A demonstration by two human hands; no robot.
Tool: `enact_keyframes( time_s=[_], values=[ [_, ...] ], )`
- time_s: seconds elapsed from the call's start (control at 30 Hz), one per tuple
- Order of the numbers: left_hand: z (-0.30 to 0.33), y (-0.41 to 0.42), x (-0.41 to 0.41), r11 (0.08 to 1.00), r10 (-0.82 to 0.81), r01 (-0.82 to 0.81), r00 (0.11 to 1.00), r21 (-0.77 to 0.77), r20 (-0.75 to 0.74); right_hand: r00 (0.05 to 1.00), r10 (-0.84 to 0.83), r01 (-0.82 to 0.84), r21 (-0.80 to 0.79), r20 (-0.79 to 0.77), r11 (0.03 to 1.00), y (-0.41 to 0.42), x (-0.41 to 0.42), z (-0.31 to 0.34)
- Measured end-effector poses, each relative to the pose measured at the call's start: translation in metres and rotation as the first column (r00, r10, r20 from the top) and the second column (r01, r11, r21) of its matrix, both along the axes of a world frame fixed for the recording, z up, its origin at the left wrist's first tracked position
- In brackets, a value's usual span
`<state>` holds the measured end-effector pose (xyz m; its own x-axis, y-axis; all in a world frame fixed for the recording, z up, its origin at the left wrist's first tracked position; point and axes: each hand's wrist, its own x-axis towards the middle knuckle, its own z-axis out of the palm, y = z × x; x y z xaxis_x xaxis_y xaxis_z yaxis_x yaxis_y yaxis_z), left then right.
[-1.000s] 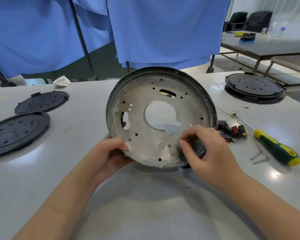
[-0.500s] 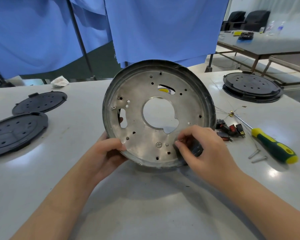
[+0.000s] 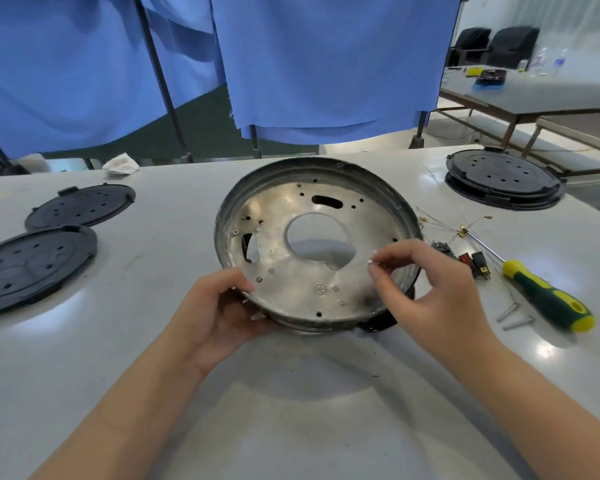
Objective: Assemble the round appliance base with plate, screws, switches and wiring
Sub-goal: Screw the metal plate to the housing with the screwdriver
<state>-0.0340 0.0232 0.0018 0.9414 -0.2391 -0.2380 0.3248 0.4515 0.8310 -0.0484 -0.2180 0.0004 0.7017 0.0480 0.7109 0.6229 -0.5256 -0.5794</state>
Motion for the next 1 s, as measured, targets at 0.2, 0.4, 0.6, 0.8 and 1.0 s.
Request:
enact_keyframes(
  time_s=[0.2,0.4,0.6,0.8,1.0],
  values=[
    [-0.002,0.001,0.001,0.987,0.003,-0.016,0.996,-0.163,-0.085,0.989,-0.114,0.098,0.160,0.091,0.982,-0.007,-0.001,0.012],
    [-0.002,-0.001,0.000,0.915,-0.049,-0.012,0.989,-0.404,-0.143,0.982,-0.085,0.041,0.248,0.171,0.968,-0.005,-0.011,0.020],
    [0.007,-0.001,-0.003,0.847,-0.043,-0.011,0.995,-0.531,-0.089,0.983,0.174,-0.158,0.202,-0.061,0.967,0.014,-0.014,0.009],
    [0.010,-0.008,-0.007,0.833,0.014,-0.072,0.994,-0.549,-0.110,0.675,0.528,-0.018,0.704,-0.515,0.710,0.033,-0.002,0.003],
    [0.013,-0.016,-0.011,0.832,0.017,-0.071,0.995,-0.550,-0.103,0.520,0.715,0.148,0.873,-0.468,0.464,0.036,0.003,0.006]
  ],
)
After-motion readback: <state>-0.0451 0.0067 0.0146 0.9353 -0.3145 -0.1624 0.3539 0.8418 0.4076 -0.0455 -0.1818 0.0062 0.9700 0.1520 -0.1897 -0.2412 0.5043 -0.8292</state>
